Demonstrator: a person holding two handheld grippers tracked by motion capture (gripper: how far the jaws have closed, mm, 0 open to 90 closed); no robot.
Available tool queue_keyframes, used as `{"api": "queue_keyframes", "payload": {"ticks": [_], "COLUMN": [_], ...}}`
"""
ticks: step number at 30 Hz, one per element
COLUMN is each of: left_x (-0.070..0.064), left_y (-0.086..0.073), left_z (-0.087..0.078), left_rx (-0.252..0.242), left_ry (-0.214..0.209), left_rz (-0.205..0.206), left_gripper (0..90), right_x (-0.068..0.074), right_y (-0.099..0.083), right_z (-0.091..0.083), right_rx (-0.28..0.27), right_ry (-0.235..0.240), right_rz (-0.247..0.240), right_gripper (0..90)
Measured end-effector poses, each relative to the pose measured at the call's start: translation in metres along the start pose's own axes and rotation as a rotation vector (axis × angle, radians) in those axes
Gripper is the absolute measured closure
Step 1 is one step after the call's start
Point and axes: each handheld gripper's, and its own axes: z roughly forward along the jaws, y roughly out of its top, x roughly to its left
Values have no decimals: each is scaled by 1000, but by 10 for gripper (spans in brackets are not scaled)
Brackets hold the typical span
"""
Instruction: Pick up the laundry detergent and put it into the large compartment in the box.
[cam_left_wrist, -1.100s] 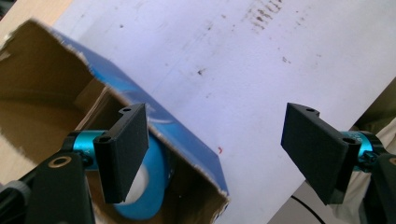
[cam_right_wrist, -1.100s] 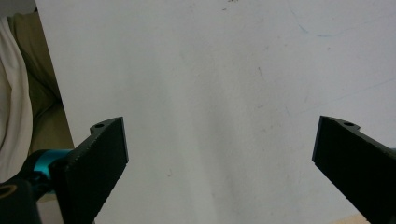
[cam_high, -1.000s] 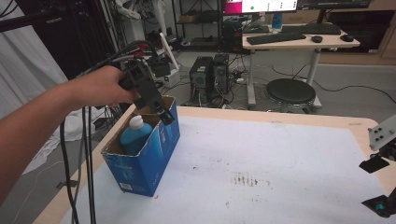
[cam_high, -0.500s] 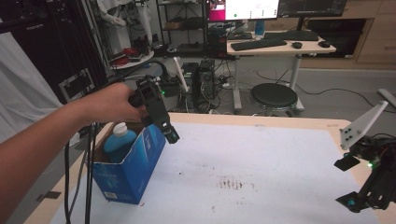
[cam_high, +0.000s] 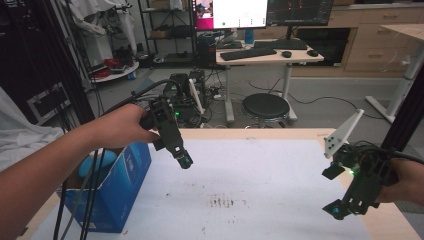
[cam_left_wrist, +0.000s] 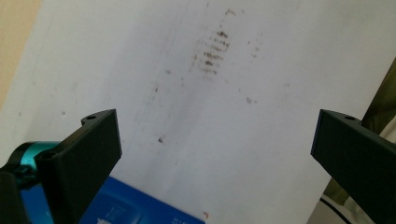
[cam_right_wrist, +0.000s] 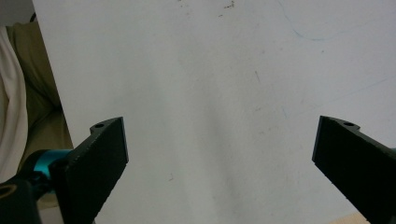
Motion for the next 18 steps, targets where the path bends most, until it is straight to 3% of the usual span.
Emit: {"api": "queue_keyframes", "payload": {"ticks": [1, 2, 3, 6, 7, 14, 18], "left_x": [-2, -2, -3, -5, -4, 0, 5], "left_y": [9, 9, 18, 26, 35, 53, 57], "left_z": [2, 2, 6, 11, 15, 31, 46], "left_rx": [-17, -17, -19, -12, 3, 11, 70], "left_ry": [-11, -11, -19, -19, -27, -38, -49], "left_rz": [36, 36, 76, 98, 130, 174, 188], "left_gripper": [17, 17, 17, 17, 17, 17, 17], "right_x": [-1, -1, -1, -2, -2, -3, -5], "right_y": [0, 0, 1, 1, 3, 7, 11], "right_z": [0, 0, 0, 1, 2, 5, 8], "right_rx": [-1, -1, -5, -3, -5, -1, 6], "right_ry": [1, 1, 2, 4, 5, 13, 23], "right_rz": [2, 2, 4, 5, 6, 1, 1], "right_gripper": [25, 25, 25, 25, 25, 25, 25]}}
